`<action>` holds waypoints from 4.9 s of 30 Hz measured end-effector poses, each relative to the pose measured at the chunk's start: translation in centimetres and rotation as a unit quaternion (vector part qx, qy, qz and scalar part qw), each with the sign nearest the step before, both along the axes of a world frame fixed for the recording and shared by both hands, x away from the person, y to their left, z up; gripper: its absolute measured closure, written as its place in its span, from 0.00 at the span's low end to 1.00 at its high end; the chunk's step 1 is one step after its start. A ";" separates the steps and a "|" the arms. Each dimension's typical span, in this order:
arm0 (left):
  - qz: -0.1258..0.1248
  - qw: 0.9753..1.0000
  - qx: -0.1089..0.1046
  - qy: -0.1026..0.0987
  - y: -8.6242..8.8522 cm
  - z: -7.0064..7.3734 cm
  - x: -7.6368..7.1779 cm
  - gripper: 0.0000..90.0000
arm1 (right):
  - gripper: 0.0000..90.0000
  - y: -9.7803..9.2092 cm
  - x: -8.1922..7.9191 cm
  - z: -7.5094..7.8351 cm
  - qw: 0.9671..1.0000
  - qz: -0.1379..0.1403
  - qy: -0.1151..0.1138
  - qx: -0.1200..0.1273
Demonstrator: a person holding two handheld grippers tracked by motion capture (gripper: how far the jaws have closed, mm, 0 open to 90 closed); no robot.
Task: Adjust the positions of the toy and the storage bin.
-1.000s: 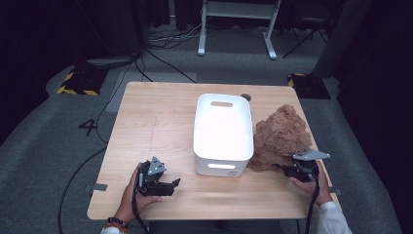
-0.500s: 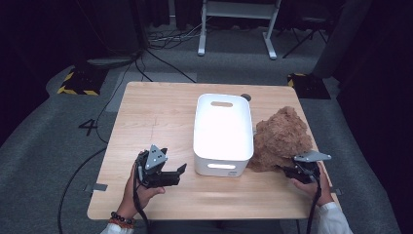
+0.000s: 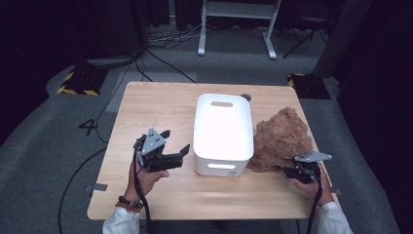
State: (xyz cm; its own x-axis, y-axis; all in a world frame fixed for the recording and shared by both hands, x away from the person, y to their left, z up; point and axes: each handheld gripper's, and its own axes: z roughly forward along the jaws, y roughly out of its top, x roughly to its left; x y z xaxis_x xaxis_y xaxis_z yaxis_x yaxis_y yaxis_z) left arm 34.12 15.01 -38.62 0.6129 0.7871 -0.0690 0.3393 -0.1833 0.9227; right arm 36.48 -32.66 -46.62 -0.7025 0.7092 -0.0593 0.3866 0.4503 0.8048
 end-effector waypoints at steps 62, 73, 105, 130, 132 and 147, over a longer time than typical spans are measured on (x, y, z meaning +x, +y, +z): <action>0.084 0.985 0.110 0.100 -6.8 -0.5 13.1 0.80 | 0.73 0.1 -0.2 0.1 1.000 0.007 -0.002 -0.014; 0.094 0.983 0.116 0.104 -5.4 -0.3 13.6 0.80 | 0.73 0.1 -0.2 0.1 1.000 0.007 -0.003 -0.014; 0.034 0.994 0.105 0.010 -0.6 3.1 5.0 0.36 | 0.68 0.0 -0.3 0.1 1.000 0.022 -0.008 -0.017; -0.027 0.988 0.140 0.056 0.7 -6.3 -1.6 0.19 | 0.67 -0.1 -0.4 0.1 0.999 0.024 -0.007 -0.021; -0.038 0.987 0.140 0.063 0.5 -6.9 -1.7 0.19 | 0.66 -0.1 -0.4 0.1 0.999 0.026 -0.010 -0.021; -0.079 0.973 0.178 0.124 0.4 -11.5 -2.2 0.19 | 0.61 0.0 -0.4 0.1 0.999 0.030 -0.018 -0.022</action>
State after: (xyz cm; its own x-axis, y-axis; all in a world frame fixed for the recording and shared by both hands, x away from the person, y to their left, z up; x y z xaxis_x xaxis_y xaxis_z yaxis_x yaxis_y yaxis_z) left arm 31.88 15.37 -50.08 0.7275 0.6854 0.0297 0.4847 -0.5442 0.6848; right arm 36.04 -32.61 -46.51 -0.7406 0.6620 -0.1153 0.3292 0.5071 0.7966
